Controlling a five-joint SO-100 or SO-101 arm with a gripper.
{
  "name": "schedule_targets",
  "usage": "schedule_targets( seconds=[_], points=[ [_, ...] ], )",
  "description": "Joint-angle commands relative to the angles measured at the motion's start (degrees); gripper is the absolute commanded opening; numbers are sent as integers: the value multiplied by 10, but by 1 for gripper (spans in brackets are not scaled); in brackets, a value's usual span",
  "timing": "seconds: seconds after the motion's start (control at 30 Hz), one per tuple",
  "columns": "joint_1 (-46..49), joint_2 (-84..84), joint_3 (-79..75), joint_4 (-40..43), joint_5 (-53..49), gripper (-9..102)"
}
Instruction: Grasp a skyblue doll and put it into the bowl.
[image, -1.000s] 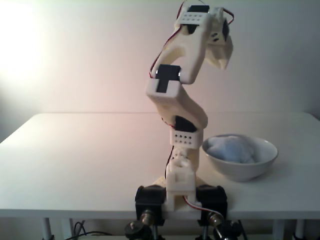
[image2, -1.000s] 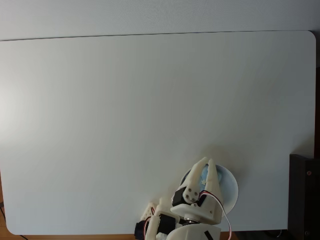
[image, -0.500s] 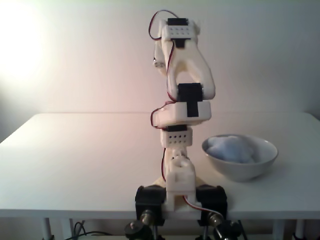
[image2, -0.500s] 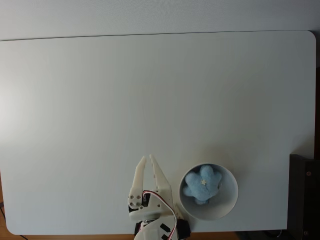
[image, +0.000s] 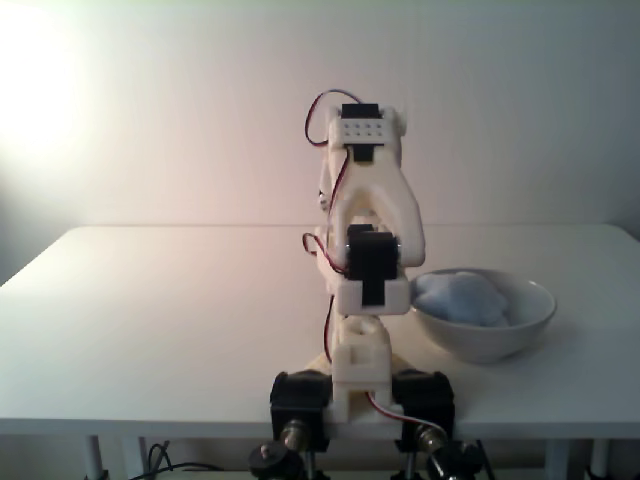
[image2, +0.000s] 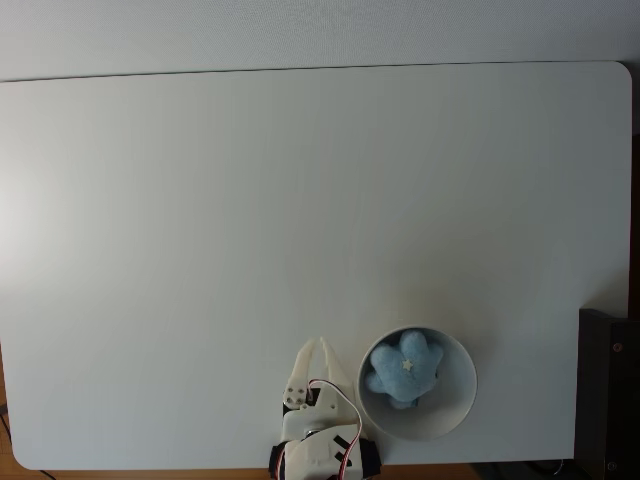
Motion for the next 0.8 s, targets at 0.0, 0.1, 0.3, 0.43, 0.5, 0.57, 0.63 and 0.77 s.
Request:
schedule_targets(
  seconds=[0.0, 0.1, 0.3, 0.43, 0.5, 0.57, 0.63, 0.77],
  points=[
    [6, 167, 17, 2, -3, 0],
    [6, 168, 40, 2, -3, 0],
    [6, 170, 88, 2, -3, 0],
    [2, 171, 108, 2, -3, 0],
    [1, 171, 113, 2, -1, 0],
    [0, 171, 113, 2, 0, 0],
    [-1, 171, 113, 2, 3, 0],
    [-1, 171, 113, 2, 4, 0]
  ],
)
